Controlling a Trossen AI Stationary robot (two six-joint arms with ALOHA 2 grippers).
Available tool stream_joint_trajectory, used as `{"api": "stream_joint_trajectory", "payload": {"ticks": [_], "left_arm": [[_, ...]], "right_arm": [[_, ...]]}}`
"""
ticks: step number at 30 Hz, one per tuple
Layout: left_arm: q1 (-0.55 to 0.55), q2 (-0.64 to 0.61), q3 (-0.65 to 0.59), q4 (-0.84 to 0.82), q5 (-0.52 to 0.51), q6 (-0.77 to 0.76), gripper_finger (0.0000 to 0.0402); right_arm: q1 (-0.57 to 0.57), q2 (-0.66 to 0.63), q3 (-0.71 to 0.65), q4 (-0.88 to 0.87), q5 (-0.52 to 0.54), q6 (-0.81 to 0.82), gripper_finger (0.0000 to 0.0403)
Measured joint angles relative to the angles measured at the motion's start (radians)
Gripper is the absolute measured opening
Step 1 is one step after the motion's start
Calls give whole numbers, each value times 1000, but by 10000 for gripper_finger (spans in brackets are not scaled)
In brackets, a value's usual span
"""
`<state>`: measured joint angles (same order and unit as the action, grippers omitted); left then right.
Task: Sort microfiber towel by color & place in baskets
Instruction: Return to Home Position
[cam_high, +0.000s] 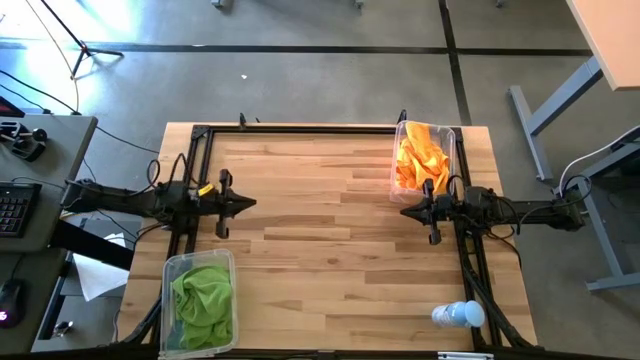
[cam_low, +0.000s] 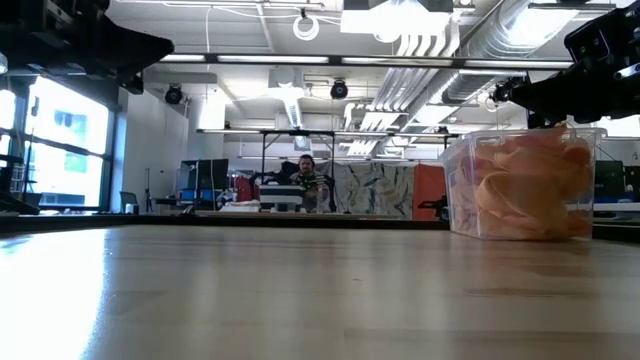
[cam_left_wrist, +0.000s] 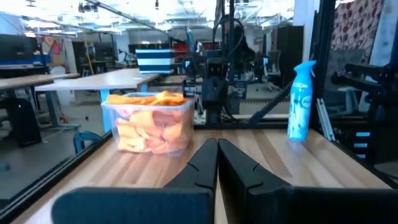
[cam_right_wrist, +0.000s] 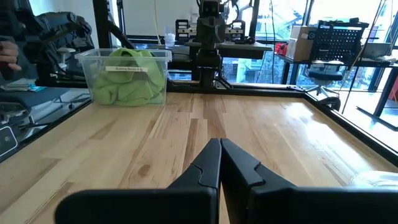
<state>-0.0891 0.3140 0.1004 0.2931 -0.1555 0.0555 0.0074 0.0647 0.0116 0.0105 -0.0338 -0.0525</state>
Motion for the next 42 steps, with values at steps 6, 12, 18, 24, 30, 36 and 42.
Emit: {"api": "stream_joint_trajectory", "payload": {"ticks": [6, 12, 18, 24, 30, 36, 42], "left_arm": [[0, -112, -10, -141, 38, 2, 0], [1, -197, -10, -203, 44, 38, 0], [1, -280, -10, -302, 88, 57, 0], [1, -310, -10, -350, 111, 54, 0], [1, -311, -10, -356, 110, 54, 0], [1, -310, -91, -282, 111, 11, 0], [1, -277, -87, -286, 114, 5, 0]], "right_arm": [[0, 0, 0, 0, 0, 0, 0], [0, 0, 0, 0, 0, 0, 0], [0, 0, 0, 0, 0, 0, 0], [0, 0, 0, 0, 0, 0, 0], [0, 0, 0, 0, 0, 0, 0], [0, 0, 0, 0, 0, 0, 0], [0, 0, 0, 0, 1, 0, 0]]}}
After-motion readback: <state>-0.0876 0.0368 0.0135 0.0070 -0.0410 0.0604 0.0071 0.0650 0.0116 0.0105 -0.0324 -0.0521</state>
